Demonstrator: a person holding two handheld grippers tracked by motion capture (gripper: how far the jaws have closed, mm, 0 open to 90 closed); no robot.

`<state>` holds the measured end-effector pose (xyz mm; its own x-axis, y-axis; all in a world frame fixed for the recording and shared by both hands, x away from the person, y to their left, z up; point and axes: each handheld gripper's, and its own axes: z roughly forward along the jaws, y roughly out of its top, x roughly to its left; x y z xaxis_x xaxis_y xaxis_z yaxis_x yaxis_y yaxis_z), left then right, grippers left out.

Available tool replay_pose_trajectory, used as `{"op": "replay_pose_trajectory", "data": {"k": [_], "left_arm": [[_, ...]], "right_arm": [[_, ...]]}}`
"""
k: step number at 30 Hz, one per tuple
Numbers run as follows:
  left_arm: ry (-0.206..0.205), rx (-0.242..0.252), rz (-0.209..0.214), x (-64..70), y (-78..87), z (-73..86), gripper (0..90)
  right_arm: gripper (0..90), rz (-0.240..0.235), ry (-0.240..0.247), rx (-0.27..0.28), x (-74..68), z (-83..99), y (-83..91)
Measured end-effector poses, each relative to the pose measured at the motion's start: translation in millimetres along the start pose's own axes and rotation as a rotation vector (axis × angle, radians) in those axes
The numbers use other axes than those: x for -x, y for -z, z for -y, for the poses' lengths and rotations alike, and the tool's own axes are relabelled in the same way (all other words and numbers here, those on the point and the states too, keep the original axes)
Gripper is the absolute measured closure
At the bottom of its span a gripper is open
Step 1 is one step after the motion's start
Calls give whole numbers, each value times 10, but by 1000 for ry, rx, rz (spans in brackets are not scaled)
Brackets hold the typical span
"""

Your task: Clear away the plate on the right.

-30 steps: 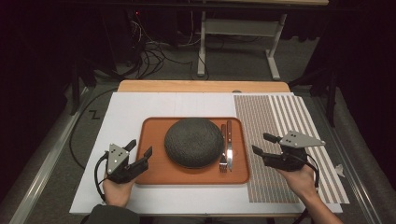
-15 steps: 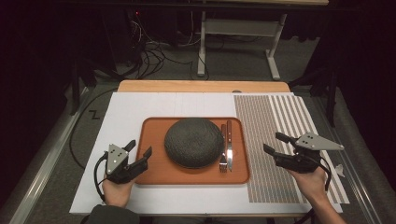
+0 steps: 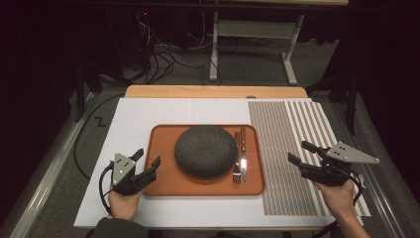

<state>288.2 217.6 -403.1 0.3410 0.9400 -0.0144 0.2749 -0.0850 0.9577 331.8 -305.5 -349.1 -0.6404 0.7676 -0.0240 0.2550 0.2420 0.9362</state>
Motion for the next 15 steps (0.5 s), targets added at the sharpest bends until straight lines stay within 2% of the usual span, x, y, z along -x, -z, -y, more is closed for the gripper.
{"op": "replay_pose_trajectory", "data": {"k": [15], "left_arm": [[-3, -12, 18, -2, -40, -8, 368]], "right_arm": [[338, 41, -17, 25, 116, 132, 140]]}}
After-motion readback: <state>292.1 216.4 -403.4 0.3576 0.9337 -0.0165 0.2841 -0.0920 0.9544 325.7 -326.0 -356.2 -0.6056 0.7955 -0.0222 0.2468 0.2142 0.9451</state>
